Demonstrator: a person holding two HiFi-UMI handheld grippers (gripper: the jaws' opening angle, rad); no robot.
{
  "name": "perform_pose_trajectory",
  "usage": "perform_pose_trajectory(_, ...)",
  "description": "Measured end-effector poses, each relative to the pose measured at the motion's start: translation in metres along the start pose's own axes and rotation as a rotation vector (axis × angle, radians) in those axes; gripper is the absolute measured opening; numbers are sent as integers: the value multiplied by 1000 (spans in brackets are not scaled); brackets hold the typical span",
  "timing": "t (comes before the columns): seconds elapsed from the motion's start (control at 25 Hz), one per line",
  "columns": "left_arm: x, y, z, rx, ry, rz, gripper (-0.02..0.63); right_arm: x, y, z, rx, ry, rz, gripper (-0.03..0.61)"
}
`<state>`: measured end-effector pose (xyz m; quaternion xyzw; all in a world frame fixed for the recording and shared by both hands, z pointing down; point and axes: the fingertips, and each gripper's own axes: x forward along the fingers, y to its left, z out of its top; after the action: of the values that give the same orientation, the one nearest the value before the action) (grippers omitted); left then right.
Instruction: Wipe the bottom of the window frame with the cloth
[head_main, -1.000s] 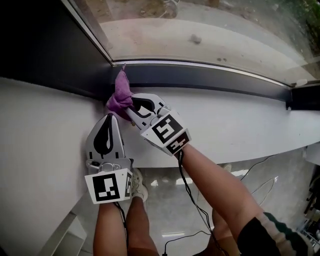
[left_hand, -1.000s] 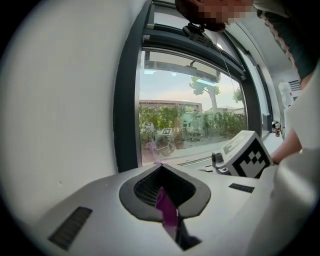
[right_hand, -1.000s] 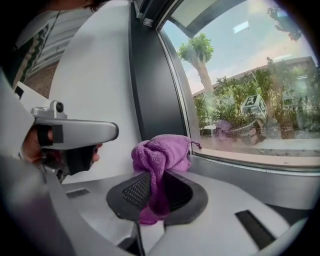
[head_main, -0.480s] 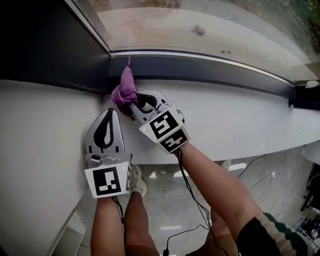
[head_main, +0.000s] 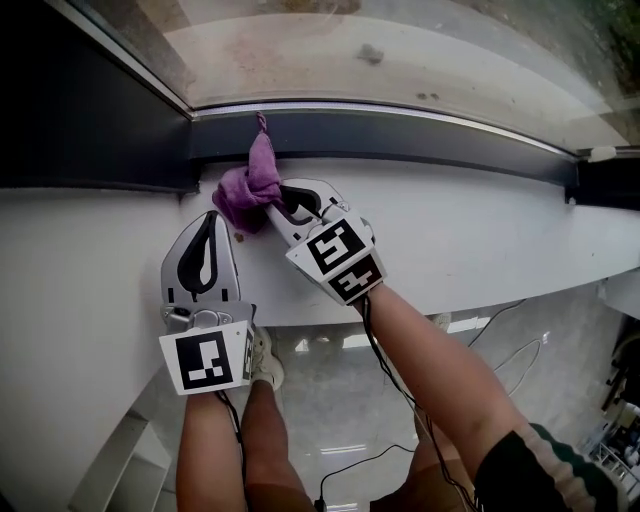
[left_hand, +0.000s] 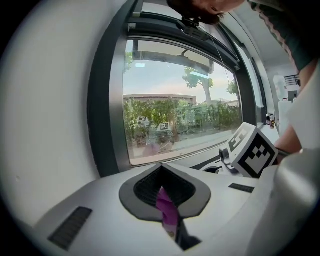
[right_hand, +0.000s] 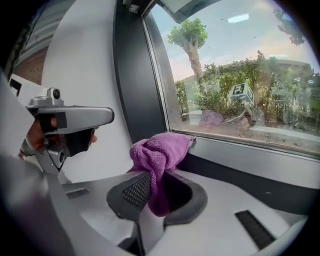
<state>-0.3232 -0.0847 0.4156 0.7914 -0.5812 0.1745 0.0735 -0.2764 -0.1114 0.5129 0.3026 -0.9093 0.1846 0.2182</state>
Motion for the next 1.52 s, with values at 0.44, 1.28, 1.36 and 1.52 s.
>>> perform_pose_trajectory(0.44, 23, -86, 27, 4, -17, -95, 6, -69, -46, -18, 58, -33, -63, 67)
perform_pose_trajectory(1.28, 65, -262, 62, 94, -17, -277, 6, -216, -161, -81, 145, -40, -192, 66)
perform_pose_trajectory(1.36, 72, -282, 68, 98, -27, -293, 6, -231, -176, -87, 152, -41, -211, 67)
perform_pose_trajectory(1.52, 84, -321, 74, 100, -31, -325, 6, -260, -200, -101, 173, -40, -247, 66)
